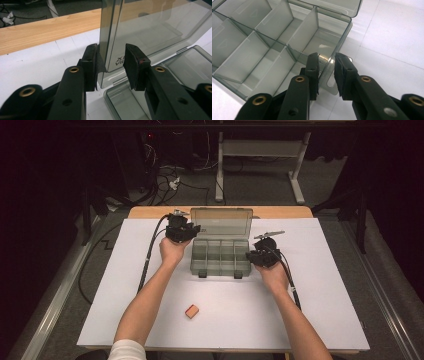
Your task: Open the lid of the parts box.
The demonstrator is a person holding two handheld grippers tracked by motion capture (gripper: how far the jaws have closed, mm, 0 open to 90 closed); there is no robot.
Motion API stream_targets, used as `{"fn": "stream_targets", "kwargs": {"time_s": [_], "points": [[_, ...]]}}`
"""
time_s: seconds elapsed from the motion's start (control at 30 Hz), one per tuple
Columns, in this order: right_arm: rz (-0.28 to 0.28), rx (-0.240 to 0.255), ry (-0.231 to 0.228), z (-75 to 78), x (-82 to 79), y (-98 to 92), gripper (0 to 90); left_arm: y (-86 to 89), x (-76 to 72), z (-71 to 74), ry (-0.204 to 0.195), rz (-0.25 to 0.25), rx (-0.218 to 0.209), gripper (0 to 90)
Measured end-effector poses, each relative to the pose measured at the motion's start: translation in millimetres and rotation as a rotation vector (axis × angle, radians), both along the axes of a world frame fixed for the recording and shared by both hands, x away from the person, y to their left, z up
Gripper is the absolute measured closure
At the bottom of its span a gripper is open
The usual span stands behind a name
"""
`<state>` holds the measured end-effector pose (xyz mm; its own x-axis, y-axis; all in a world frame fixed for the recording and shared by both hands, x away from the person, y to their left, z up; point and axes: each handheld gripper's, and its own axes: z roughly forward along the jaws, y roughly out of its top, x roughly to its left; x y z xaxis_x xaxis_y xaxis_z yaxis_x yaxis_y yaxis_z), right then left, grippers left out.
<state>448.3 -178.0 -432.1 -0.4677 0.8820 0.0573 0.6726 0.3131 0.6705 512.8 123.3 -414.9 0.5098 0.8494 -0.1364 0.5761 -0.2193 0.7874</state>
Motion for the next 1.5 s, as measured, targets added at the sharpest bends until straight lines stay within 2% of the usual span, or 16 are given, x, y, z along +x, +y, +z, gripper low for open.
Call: {"fn": "stream_targets", "kwargs": {"time_s": [0.3,0.4,0.57,0.8,0.87,1.0,1.17,1.23,1.5], "points": [[0.003,-0.001,0.0,0.1,0.4,-0.1,73.7,-3.4,8.1,-7.7,0.016,0.028,-0.004,64.6],[0.005,-0.001,0.0,0.1,0.5,-0.2,73.7,-4.3,12.7,-11.6,0.059,0.03,0.006,65.6],[0.004,-0.003,0.0,0.2,0.4,0.0,73.7,-5.4,17.1,-18.5,0.101,0.044,0.005,65.7],[0.005,-0.003,0.0,0.2,0.5,-0.1,73.7,-8.3,18.7,-27.1,0.14,0.043,0.064,66.5],[0.005,-0.004,-0.001,0.1,0.4,0.0,73.7,-7.4,19.2,-28.4,0.152,0.054,0.046,66.4],[0.005,-0.003,-0.001,0.1,0.4,0.0,73.8,-8.1,19.4,-27.8,0.155,0.056,0.054,66.3],[0.004,-0.004,-0.002,0.1,0.2,0.1,73.7,-10.5,17.9,-27.2,0.137,0.063,0.093,63.9],[0.004,-0.002,-0.001,0.1,0.3,0.0,73.7,-11.7,17.3,-27.2,0.129,0.073,0.111,60.3],[0.002,0.001,0.004,0.1,0.3,-0.3,73.7,-10.2,14.8,-23.1,0.121,0.062,0.126,52.8]]}}
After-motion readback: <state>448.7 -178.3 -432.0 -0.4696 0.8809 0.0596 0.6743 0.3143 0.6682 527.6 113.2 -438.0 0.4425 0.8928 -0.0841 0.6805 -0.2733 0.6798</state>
